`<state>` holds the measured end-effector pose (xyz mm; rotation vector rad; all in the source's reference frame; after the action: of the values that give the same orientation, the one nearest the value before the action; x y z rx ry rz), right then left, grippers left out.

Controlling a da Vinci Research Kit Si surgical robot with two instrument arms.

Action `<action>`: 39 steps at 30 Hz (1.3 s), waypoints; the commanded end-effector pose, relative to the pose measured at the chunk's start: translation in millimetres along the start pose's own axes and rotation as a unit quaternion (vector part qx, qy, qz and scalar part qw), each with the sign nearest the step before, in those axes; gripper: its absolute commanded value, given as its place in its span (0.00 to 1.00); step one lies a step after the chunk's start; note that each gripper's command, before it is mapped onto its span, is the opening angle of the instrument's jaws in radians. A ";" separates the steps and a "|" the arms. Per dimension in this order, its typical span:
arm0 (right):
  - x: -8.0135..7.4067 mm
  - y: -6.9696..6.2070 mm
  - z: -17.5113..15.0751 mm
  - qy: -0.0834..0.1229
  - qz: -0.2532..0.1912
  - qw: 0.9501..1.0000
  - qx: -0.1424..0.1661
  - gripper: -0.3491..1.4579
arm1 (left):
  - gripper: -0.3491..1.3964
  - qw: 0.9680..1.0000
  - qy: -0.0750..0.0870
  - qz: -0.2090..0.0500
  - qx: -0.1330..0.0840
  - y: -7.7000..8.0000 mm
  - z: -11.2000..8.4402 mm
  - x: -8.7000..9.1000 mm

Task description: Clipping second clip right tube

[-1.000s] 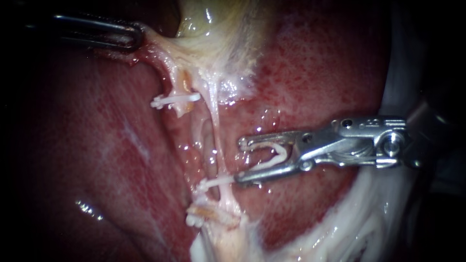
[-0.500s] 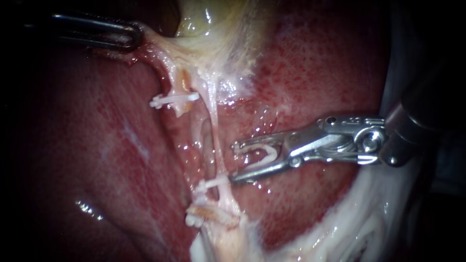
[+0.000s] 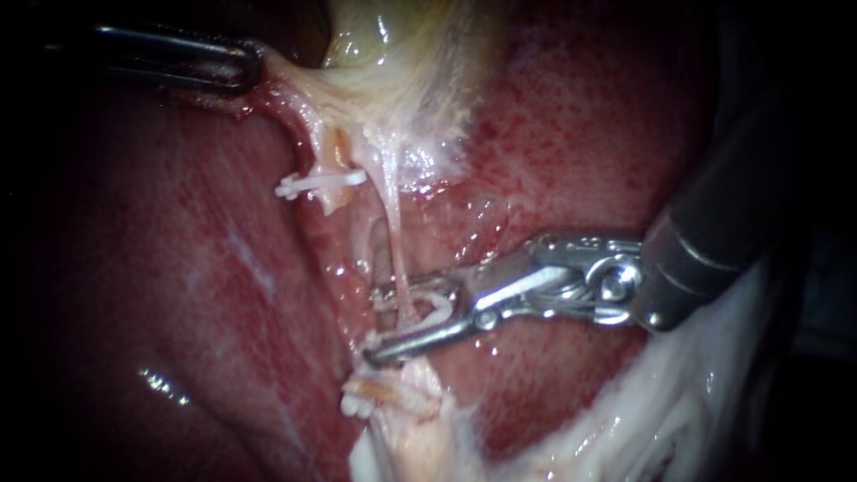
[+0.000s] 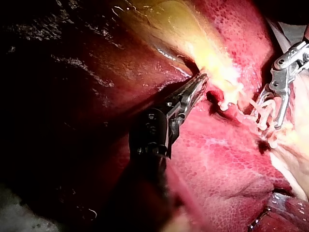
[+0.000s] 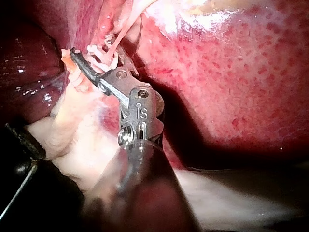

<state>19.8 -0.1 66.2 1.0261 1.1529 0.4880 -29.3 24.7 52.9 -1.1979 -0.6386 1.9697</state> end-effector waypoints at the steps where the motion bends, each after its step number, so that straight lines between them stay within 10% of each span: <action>1: 0.4 -0.4 -0.1 0.006 -0.001 1.000 0.005 0.44 | 0.00 1.000 0.000 0.000 0.000 0.0 0.0 0.0; 10: 2.7 -3.3 -0.3 0.034 0.009 0.999 0.041 0.43 | 0.00 1.000 0.000 0.000 0.000 0.0 -0.1 0.0; 23: 2.5 -3.3 -0.5 0.035 0.011 0.999 0.039 0.34 | 0.00 1.000 0.000 0.000 0.000 0.0 -0.1 0.0; 39: 2.3 -3.6 -0.8 0.029 0.022 0.998 0.049 0.00 | 0.00 1.000 0.000 0.000 0.000 -0.1 0.0 0.0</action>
<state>19.2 0.3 61.9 1.1316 1.2171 0.5001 -29.2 24.8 52.9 -1.1979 -0.6372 1.9693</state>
